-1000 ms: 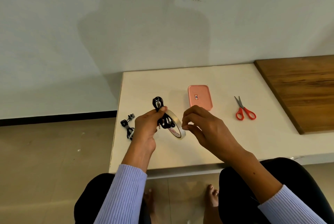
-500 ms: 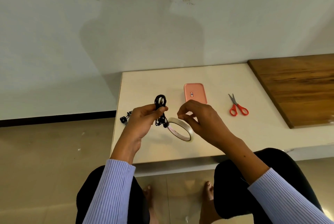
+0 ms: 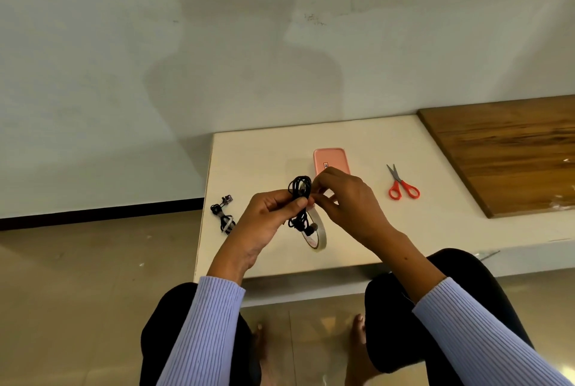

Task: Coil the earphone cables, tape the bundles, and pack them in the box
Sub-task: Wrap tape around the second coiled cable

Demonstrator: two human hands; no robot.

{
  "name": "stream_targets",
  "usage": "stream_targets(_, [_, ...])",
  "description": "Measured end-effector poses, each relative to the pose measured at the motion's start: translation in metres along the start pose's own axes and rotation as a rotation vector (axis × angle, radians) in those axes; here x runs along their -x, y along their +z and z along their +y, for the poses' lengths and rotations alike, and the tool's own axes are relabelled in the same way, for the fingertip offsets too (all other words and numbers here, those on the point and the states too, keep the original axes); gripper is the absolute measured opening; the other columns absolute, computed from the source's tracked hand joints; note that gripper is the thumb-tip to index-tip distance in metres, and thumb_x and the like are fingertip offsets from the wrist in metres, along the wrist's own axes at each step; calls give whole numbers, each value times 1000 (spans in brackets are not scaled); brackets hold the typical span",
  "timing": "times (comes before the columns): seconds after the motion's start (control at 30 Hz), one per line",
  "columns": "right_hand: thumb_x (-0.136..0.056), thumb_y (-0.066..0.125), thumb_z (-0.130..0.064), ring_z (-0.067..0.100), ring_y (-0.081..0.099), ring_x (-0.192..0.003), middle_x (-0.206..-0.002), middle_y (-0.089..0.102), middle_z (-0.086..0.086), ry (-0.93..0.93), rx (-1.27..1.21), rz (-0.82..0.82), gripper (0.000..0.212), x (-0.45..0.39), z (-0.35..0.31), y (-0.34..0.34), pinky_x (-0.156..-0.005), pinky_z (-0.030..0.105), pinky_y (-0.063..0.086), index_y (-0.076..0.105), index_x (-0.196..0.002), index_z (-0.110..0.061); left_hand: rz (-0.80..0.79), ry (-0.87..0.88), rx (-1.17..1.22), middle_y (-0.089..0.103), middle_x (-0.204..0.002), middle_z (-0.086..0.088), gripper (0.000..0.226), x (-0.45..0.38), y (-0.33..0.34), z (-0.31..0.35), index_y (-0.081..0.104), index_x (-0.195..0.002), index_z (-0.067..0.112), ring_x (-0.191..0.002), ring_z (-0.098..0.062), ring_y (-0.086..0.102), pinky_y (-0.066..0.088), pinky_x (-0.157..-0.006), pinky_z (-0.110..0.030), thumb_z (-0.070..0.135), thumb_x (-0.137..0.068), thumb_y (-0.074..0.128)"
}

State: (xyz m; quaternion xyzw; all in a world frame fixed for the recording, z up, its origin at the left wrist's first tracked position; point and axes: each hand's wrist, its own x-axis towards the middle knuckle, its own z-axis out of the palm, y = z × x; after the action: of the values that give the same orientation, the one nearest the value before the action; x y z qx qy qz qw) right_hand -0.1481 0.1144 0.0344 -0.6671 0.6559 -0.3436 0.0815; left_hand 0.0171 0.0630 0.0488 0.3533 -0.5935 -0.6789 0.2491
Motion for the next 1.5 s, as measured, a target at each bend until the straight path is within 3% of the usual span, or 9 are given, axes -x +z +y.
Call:
stream_targets(0.17, [-78, 75, -23, 5, 64, -76, -78, 64, -16, 176, -223, 108, 10, -5, 1, 0, -67, 24, 55, 70, -85, -18, -4, -34, 187, 71, -104, -17, 20, 0, -5, 2, 70, -101, 4, -105, -25, 66, 46, -98, -26, 11, -90, 54])
stream_targets(0.4, [-86, 57, 7, -18, 55, -91, -102, 63, -16, 179, -322, -205, 40, -6, 17, 1, -76, 3, 45, 66, -115, -19, 23, -56, 356, 70, -107, -20, 20, 1, -12, 9, 66, -99, 1, -103, -32, 67, 54, -86, -24, 11, -87, 53])
stream_targets(0.57, [-83, 66, 0, -18, 54, -97, -106, 58, -27, 127, -383, -250, 41, -10, 19, 8, -80, 9, 50, 64, -118, -23, 5, -93, 376, 68, -108, -23, 21, 2, -13, 11, 67, -96, 2, -105, -34, 65, 50, -96, -34, 14, -84, 56])
stream_targets(0.7, [-83, 67, -3, -6, 62, -90, -96, 67, -12, 149, -400, -230, 25, -11, 25, 17, -82, 20, 54, 71, -105, -12, -7, -112, 395, 68, -108, -25, 19, 2, -12, 11, 68, -92, 3, -107, -34, 64, 50, -96, -36, 14, -84, 55])
stream_targets(0.8, [-84, 66, -4, -9, 62, -84, -87, 67, -10, 187, -395, -227, 16, -9, 29, 21, -78, 14, 52, 72, -99, -7, 10, -113, 418, 67, -108, -26, 18, 2, -13, 13, 68, -90, 3, -106, -34, 65, 54, -88, -29, 13, -82, 55])
stream_targets(0.93, [-87, 61, -2, -12, 61, -73, -85, 64, -10, 235, -356, -249, 16, -7, 31, 28, -70, 3, 45, 71, -100, -5, -2, -120, 417, 67, -108, -26, 18, 1, -18, 12, 72, -84, 5, -108, -33, 64, 49, -97, -33, 13, -81, 56])
stream_targets(1.1, [-87, 60, -1, 10, 62, -71, -97, 72, 9, 399, -289, -321, 19, -2, 46, 39, -65, 6, 50, 71, -102, -4, -57, -97, 466, 64, -113, -29, 19, 2, -22, 13, 75, -81, 8, -111, -37, 62, 50, -95, -34, 22, -70, 68])
stream_targets(1.3, [-88, 59, -3, 11, 57, -72, -102, 71, 11, 515, -167, -391, 22, 4, 58, 45, -51, -2, 38, 71, -106, -6, -128, -62, 497, 60, -116, -33, 23, 4, -22, 17, 74, -84, 7, -114, -41, 58, 47, -99, -40, 23, -68, 74])
stream_targets(1.5, [-89, 59, -6, 7, 52, -64, -99, 72, 12, 555, -119, -404, 19, 5, 59, 45, -54, 8, 35, 73, -101, -6, -199, -34, 454, 59, -118, -32, 27, 7, -12, 24, 73, -87, 7, -118, -40, 56, 42, -104, -41, 27, -68, 79])
